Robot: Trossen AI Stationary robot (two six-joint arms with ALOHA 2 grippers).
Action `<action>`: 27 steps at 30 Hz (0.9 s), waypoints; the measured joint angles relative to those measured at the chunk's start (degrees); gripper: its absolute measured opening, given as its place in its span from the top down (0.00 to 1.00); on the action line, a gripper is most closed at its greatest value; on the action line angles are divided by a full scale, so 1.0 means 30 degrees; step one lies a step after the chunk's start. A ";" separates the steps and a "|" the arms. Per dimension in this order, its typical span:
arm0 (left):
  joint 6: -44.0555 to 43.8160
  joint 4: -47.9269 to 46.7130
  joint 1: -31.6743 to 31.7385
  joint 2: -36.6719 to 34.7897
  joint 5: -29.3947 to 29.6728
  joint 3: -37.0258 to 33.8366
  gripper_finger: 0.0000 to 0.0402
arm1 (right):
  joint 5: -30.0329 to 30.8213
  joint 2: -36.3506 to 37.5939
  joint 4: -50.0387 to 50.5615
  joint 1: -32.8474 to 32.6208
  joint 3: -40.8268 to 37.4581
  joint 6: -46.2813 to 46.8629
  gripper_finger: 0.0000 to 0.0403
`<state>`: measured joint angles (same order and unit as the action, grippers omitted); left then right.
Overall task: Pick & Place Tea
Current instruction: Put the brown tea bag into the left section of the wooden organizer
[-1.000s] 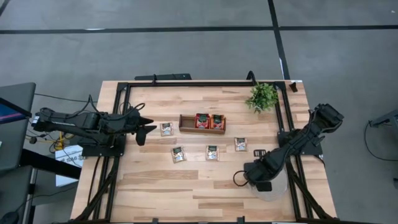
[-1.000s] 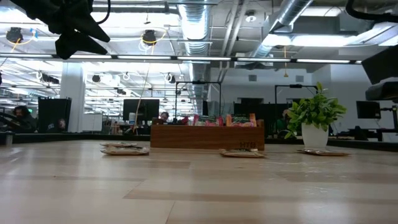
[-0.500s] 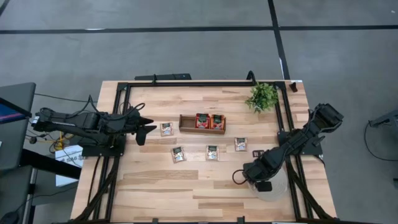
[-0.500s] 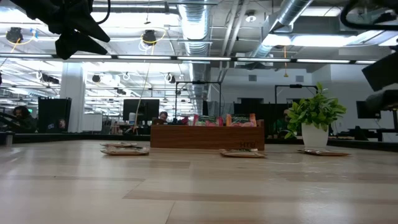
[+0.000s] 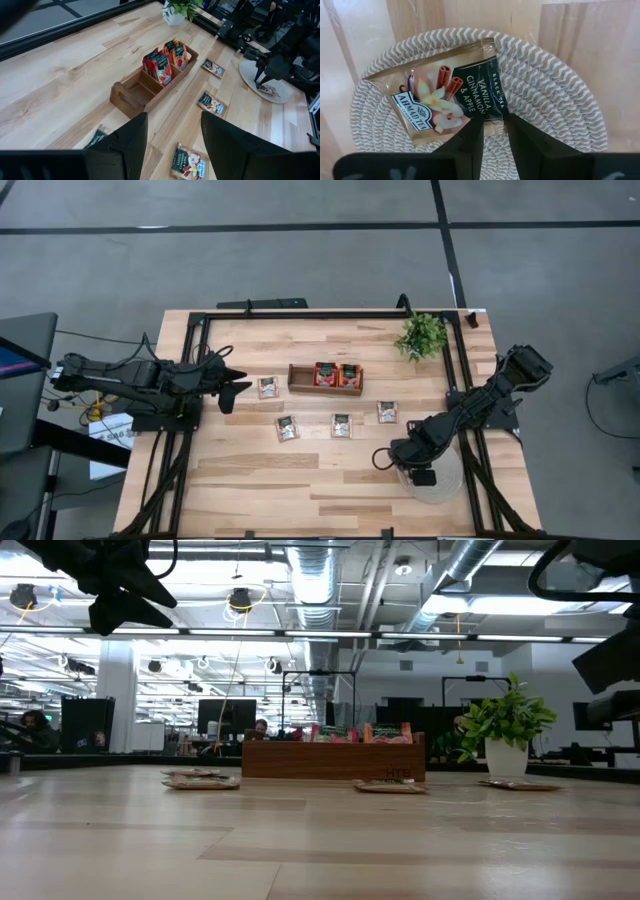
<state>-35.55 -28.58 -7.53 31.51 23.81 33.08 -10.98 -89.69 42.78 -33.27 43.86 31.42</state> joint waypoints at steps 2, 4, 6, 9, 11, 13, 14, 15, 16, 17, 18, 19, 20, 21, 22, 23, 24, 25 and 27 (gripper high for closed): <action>0.0000 0.0000 0.0001 0.0003 0.0000 0.0000 0.56 | -0.0003 -0.0007 0.0000 0.0018 -0.0007 0.0007 0.81; 0.0006 0.0000 0.0006 0.0000 0.0000 0.0000 0.56 | 0.0031 -0.0007 0.0015 0.0018 -0.0015 0.0010 0.82; 0.0007 0.0000 0.0007 0.0003 0.0000 0.0000 0.56 | 0.0070 -0.0015 0.0038 0.0018 -0.0022 0.0025 0.84; 0.0010 0.0000 0.0001 0.0004 0.0000 0.0000 0.56 | 0.0144 -0.0021 0.0051 0.0018 -0.0022 0.0223 0.88; 0.0015 0.0000 0.0007 0.0000 0.0000 0.0000 0.56 | 0.0172 -0.0022 0.0064 0.0018 -0.0027 0.0368 0.90; 0.0015 0.0000 0.0000 0.0000 0.0000 0.0000 0.56 | 0.0214 -0.0022 0.0069 0.0018 -0.0036 0.0528 0.94; 0.0015 0.0000 0.0003 0.0003 0.0000 0.0000 0.56 | 0.0225 -0.0022 0.0080 0.0018 -0.0036 0.0532 0.95; 0.0015 0.0000 0.0001 0.0000 0.0000 0.0000 0.56 | 0.0225 -0.0022 0.0077 0.0018 -0.0036 0.0539 0.97; 0.0015 0.0000 0.0007 0.0000 0.0000 0.0000 0.56 | 0.0225 -0.0022 0.0080 0.0018 -0.0036 0.0539 0.98; 0.0015 0.0000 0.0006 0.0000 0.0000 0.0000 0.56 | 0.0232 -0.0029 0.0080 0.0018 -0.0036 0.0539 0.99; 0.0010 0.0000 0.0002 0.0002 0.0000 0.0000 0.56 | 0.0225 -0.0029 0.0080 0.0018 -0.0036 0.0539 0.99; 0.0007 0.0000 0.0003 0.0000 0.0000 0.0000 0.56 | 0.0225 -0.0029 0.0086 0.0018 -0.0036 0.0539 0.99; 0.0011 0.0000 0.0004 0.0003 0.0000 0.0000 0.56 | 0.0225 -0.0029 0.0099 0.0018 -0.0036 0.0545 0.99; 0.0007 0.0000 0.0007 0.0000 0.0000 0.0000 0.56 | 0.0216 -0.0029 0.0131 0.0018 -0.0033 0.0566 0.99; 0.0007 0.0000 0.0001 0.0000 0.0000 0.0000 0.56 | 0.0210 -0.0036 0.0176 0.0020 -0.0026 0.0617 0.99; 0.0007 0.0000 0.0007 0.0000 0.0000 0.0000 0.56 | 0.0209 -0.0036 0.0253 0.0026 0.0007 0.0703 0.99; 0.0007 0.0000 0.0000 0.0004 0.0000 0.0000 0.56 | 0.0209 -0.0021 0.0374 0.0033 0.0100 0.0735 0.99; 0.0007 0.0000 0.0007 0.0007 0.0000 0.0000 0.56 | 0.0195 -0.0015 0.0652 0.0026 0.0185 0.0729 1.00; 0.0007 0.0000 0.0000 0.0000 0.0000 0.0000 0.56 | 0.0206 -0.0028 0.1161 0.0074 0.0416 0.0736 1.00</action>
<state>-35.53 -28.58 -7.53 31.51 23.81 33.08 -10.36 -89.77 46.27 -33.05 45.10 33.63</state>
